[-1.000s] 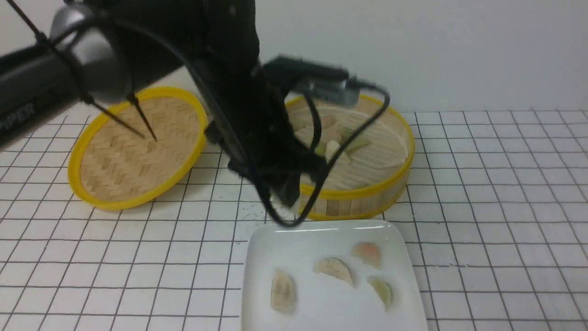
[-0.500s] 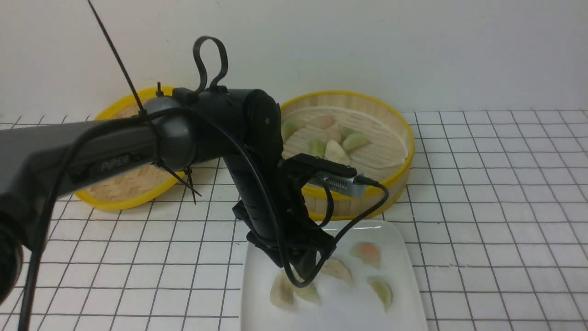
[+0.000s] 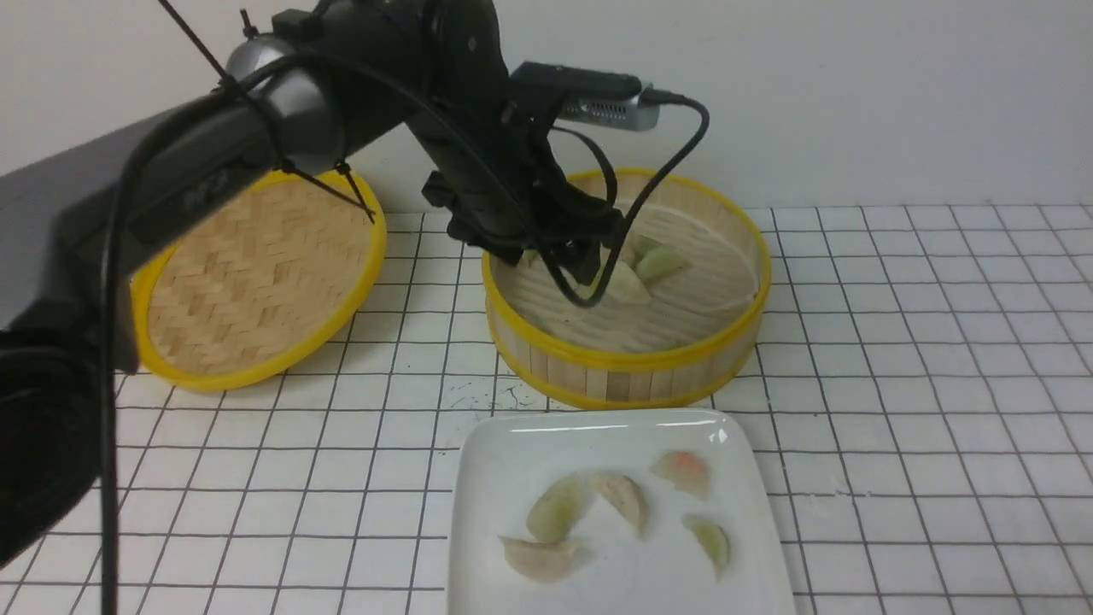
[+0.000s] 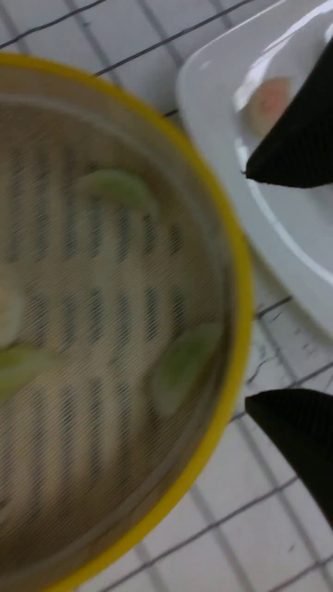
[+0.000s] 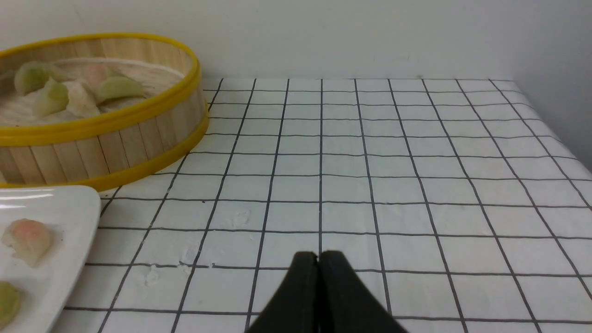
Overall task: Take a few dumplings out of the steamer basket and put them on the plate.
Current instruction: Use the left arm to grab a dumpling from the steamer
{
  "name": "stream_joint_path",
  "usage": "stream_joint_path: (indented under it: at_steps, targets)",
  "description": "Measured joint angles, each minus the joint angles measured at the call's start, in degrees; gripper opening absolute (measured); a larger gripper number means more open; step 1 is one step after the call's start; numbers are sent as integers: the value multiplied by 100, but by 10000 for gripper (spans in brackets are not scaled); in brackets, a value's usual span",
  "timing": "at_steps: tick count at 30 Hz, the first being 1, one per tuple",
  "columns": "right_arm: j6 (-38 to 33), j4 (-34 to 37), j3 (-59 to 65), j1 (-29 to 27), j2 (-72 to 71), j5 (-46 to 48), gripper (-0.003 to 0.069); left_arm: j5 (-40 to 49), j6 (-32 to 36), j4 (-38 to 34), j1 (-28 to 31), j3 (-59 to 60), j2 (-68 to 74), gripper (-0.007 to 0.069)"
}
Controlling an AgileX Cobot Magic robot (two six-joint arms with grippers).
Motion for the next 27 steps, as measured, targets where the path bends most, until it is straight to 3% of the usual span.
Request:
stream_joint_path:
  at_steps: [8, 20, 25, 27]
  targets:
    - [0, 0, 0, 0, 0, 0, -15, 523, 37, 428, 0, -1447, 1575, 522]
    - [0, 0, 0, 0, 0, 0, -15, 987, 62, 622, -47, -1705, 2126, 503]
    - [0, 0, 0, 0, 0, 0, -15, 1024, 57, 852, -171, -1716, 2130, 314]
    - [0, 0, 0, 0, 0, 0, -15, 1064, 57, 1081, -263, -1769, 2146, 140]
